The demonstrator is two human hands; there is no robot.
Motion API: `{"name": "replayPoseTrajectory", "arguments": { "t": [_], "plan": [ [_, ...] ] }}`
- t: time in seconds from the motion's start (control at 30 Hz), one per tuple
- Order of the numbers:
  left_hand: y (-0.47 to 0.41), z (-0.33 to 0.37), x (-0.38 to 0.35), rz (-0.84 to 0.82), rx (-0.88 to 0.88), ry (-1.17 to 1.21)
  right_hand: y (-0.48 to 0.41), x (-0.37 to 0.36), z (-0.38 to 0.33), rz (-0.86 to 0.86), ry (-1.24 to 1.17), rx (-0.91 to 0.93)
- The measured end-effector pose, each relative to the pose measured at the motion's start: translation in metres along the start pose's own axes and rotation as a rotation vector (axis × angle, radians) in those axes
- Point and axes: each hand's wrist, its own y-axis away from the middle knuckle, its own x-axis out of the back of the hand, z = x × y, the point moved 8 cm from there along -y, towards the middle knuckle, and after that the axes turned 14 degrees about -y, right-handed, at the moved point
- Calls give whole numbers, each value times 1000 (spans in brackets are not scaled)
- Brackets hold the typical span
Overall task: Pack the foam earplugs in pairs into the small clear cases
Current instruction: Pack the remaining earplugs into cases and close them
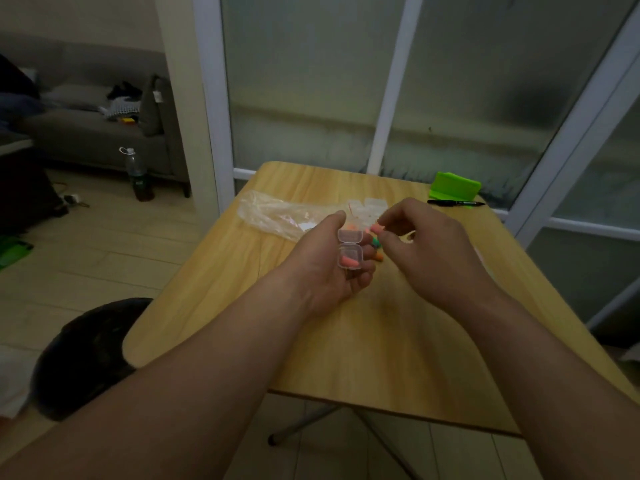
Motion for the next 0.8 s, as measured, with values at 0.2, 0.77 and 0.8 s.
{"name": "replayPoseTrajectory", "arguments": {
  "t": [0.2,0.77,0.8],
  "plan": [
    [-2,-7,-8,-62,4,12,14,-18,-13,-111,34,98],
    [-2,-9,-13,-122,18,-1,11,-5,2,-3,-92,-9],
    [-1,-9,-13,-131,19,-19,10,-3,8,20,-139,-55]
  ]
}}
